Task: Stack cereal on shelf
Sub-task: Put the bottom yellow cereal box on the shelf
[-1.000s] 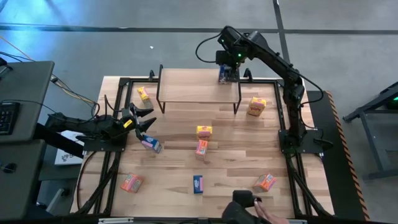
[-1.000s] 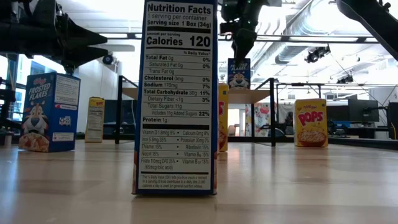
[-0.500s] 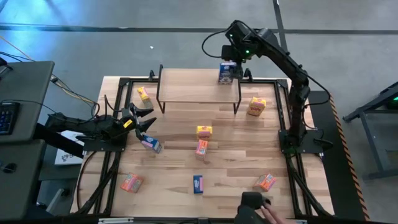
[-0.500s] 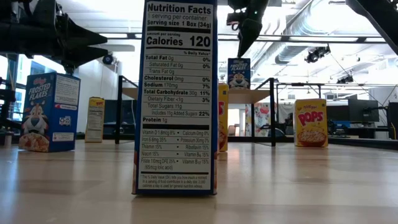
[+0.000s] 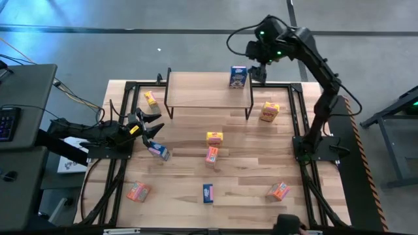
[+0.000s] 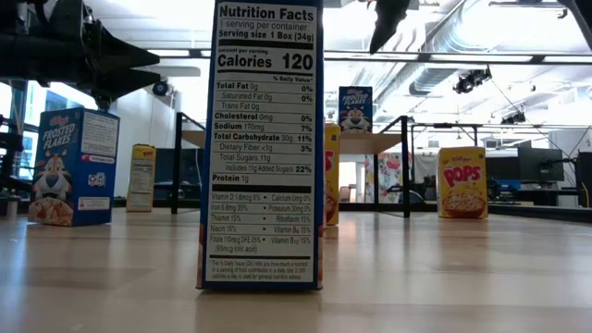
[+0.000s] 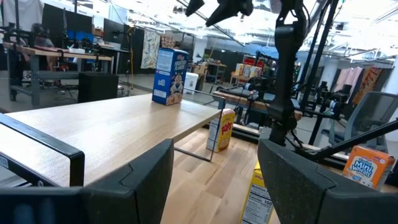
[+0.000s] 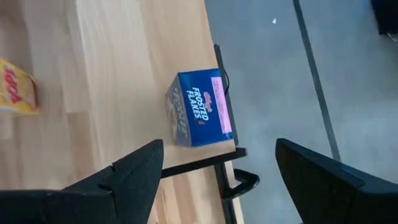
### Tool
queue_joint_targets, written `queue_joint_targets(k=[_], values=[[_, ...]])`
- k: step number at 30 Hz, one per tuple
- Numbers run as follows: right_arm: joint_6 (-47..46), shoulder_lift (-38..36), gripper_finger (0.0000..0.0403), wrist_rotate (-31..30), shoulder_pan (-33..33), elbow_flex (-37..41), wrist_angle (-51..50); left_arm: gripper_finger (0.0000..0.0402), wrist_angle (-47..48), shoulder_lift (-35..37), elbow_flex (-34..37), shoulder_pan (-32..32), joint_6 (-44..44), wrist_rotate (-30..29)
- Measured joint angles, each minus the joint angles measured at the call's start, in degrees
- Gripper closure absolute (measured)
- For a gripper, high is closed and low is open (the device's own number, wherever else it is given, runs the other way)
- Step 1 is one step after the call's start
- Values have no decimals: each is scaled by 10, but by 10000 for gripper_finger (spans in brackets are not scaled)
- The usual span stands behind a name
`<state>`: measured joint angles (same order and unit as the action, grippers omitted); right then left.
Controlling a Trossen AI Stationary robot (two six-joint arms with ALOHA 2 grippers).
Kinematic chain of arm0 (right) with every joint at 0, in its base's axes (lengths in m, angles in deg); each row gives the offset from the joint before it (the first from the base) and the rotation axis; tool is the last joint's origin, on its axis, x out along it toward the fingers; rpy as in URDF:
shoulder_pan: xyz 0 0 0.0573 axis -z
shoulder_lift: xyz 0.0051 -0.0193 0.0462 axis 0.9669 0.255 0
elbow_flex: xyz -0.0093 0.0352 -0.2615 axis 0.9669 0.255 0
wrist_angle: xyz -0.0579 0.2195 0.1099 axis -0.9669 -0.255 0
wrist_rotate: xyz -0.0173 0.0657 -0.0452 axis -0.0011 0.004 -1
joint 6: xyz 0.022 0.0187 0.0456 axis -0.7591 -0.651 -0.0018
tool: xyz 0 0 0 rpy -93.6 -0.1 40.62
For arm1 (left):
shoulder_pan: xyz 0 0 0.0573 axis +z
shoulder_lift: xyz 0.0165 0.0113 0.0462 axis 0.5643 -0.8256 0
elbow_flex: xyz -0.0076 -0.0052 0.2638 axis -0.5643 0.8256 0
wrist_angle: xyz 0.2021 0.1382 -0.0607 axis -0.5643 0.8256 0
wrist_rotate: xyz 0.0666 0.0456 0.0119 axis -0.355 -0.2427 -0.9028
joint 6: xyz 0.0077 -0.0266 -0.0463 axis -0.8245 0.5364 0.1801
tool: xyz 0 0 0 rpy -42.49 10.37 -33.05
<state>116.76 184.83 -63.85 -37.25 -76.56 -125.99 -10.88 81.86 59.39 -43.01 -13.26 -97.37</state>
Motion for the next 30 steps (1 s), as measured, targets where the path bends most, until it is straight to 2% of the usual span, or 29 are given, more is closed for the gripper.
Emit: queue_joint_targets(k=[13, 17, 21, 30], values=[[-91, -66, 100, 73, -5, 1, -34, 176, 0, 0, 0, 0, 0, 0], [-110, -91, 100, 73, -16, 30, -33, 176, 0, 0, 0, 0, 0, 0], [-128, -129, 100, 73, -28, 104, -28, 176, 0, 0, 0, 0, 0, 0], [-184, -272, 100, 72, -56, 373, 98, 176, 0, 0, 0, 0, 0, 0]])
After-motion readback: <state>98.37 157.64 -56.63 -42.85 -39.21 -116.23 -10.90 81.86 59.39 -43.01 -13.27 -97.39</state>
